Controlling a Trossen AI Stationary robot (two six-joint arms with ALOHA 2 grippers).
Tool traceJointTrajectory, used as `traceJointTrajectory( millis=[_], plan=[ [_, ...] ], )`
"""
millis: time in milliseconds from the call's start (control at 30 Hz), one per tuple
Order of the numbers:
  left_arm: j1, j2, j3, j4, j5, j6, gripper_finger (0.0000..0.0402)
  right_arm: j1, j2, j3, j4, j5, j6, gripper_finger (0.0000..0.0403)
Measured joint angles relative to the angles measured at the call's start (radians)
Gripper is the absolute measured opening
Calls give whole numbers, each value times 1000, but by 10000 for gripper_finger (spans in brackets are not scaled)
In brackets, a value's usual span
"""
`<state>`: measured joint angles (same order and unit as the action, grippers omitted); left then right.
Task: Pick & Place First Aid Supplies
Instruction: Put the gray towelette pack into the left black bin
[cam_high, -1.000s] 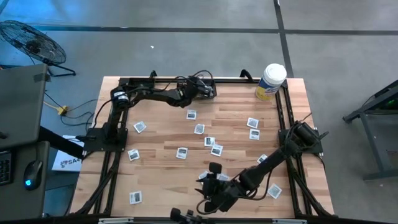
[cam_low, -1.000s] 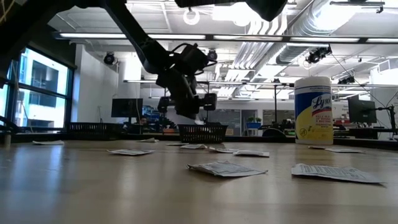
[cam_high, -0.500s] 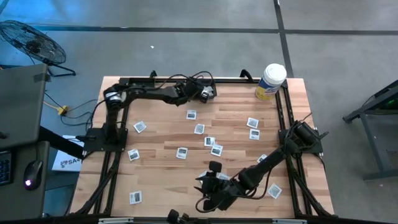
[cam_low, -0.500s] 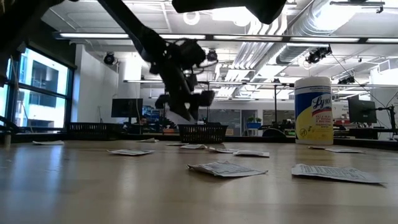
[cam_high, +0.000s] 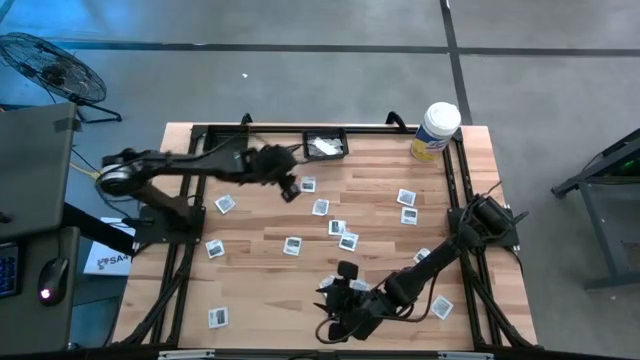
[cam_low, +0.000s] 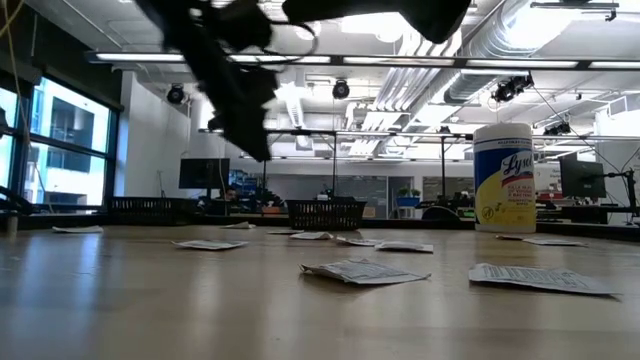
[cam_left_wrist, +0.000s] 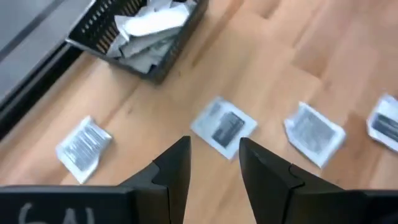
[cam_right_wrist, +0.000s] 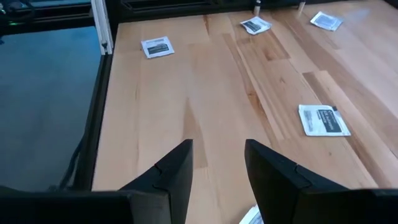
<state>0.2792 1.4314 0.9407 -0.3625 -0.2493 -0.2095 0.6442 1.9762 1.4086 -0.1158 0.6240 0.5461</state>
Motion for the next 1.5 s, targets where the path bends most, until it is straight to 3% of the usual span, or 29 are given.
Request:
traceJointTrajectory(
  millis=[133,267,367,567,767,1033,1233,1400,1500],
  plan=[
    [12,-65,-165,97,10,24,134,14,0,0,9,21,-2,139],
    [110,-32,-248,255,148,83,134,14,0,0,21,17,-3,139],
    [208,26,-241,299,232,146,134,8,0,0,24,17,-13,139],
    [360,150,-133,244,259,335,134,-10,0,0,23,-9,-30,139],
    [423,264,-83,209,340,444,134,-17,0,0,23,-29,-29,139],
    [427,299,-83,237,322,475,131,-16,0,0,22,-30,-30,139],
    [427,267,-84,248,294,467,109,-15,0,0,22,-30,-30,139],
    [457,231,-81,350,185,353,102,-18,0,0,18,-30,-31,139],
    [509,268,-53,374,181,283,102,-21,0,0,18,-30,-30,139]
  ],
)
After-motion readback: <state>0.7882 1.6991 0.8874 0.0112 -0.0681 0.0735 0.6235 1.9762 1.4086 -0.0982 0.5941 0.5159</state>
